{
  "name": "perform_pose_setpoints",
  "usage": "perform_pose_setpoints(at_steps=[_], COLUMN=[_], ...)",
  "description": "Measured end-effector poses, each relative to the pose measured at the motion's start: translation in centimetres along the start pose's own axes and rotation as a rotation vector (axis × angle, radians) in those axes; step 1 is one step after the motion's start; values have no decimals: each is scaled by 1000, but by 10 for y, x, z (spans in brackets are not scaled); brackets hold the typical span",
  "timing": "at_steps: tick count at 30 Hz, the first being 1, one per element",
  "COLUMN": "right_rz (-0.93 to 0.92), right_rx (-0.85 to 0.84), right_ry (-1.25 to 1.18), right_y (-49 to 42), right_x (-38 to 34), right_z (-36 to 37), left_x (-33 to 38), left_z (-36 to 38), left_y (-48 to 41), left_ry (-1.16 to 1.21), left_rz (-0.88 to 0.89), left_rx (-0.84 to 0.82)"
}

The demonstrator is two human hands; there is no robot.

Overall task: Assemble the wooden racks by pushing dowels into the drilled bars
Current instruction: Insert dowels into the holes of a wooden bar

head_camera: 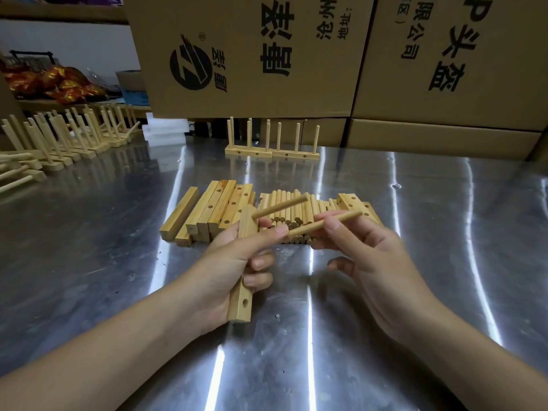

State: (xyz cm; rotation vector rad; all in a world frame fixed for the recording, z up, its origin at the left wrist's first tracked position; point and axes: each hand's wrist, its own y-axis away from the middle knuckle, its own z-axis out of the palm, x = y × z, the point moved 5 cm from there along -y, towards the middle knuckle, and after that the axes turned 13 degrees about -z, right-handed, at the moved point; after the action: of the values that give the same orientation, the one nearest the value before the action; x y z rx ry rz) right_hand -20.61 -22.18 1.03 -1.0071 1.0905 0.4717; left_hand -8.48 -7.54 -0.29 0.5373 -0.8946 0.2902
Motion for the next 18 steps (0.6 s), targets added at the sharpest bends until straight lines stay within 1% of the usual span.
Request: perform_pose_setpoints(at_steps=[2, 4, 7, 9, 11, 13, 16, 18], right_rz=[-18, -91, -285, -338, -340, -364, -429, -455], right_rx=[-22, -107, -295, -405, -472, -488, -533, -533], right_ry=[12, 117, 501, 693, 750, 757, 841, 905], right_y=[-1, -1, 9, 16, 21, 23, 26, 27], right_x=[-2, -8, -17, -18, -19, -22, -28, -29], right_z=[0, 3, 13, 20, 24, 27, 32, 35], left_x=[1, 3, 2, -1, -3, -5, -8, -9], left_z=[0, -2, -4, -3, -2, -1, 6, 8], left_y=[0, 0, -1, -1, -1, -1, 2, 4], left_ry=[64, 132, 137, 94, 55, 37, 1, -2], left_rz=[-41, -76, -88, -91, -91, -85, -90, -92], left_rx=[4, -2, -4, 1, 22, 23, -34, -52])
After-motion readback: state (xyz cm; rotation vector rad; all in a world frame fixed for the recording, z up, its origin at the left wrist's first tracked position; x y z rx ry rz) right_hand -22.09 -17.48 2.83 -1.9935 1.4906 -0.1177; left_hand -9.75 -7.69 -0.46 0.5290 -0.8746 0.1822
